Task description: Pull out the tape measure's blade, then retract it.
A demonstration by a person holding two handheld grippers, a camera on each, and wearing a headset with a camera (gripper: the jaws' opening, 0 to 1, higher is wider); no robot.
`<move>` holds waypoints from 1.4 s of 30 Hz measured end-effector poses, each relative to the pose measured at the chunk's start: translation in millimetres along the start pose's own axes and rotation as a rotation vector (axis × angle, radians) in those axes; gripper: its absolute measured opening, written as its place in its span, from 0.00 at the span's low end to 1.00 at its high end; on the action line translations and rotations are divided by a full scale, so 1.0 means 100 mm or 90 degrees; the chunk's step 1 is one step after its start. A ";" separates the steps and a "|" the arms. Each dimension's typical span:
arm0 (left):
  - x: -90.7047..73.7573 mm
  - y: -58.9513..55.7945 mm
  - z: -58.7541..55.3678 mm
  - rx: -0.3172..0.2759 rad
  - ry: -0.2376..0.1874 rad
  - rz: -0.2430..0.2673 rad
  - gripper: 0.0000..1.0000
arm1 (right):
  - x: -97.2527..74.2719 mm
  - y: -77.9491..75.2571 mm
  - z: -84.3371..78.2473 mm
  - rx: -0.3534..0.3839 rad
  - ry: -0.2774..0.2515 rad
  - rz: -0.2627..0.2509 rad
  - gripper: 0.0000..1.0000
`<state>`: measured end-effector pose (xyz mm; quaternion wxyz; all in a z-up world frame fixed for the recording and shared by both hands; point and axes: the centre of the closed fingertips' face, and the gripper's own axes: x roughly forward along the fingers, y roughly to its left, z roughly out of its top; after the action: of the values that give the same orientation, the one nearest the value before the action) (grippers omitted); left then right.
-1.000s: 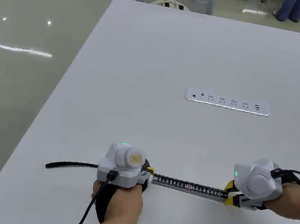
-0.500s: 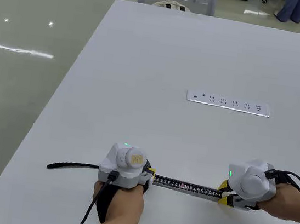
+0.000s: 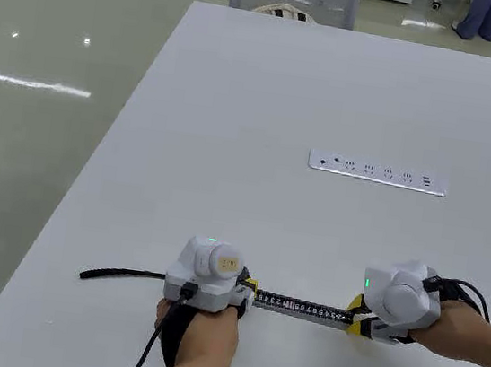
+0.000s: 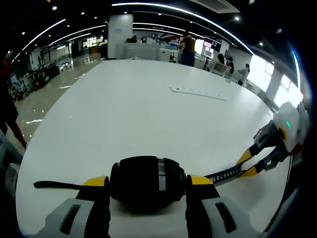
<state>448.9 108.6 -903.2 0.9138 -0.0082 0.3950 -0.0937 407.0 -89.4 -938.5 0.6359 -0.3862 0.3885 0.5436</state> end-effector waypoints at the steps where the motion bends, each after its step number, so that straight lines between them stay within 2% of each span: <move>1: 0.00 0.00 0.00 0.001 0.000 0.000 0.58 | 0.01 0.00 0.02 0.000 -0.001 0.000 0.14; 42: 0.01 0.00 0.00 0.001 0.004 -0.001 0.58 | 0.22 -0.01 0.47 -0.022 -0.024 0.017 0.14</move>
<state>449.0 108.5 -903.8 0.9126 -0.0073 0.3975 -0.0951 413.9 -38.3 -940.2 0.6289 -0.3819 0.3722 0.5658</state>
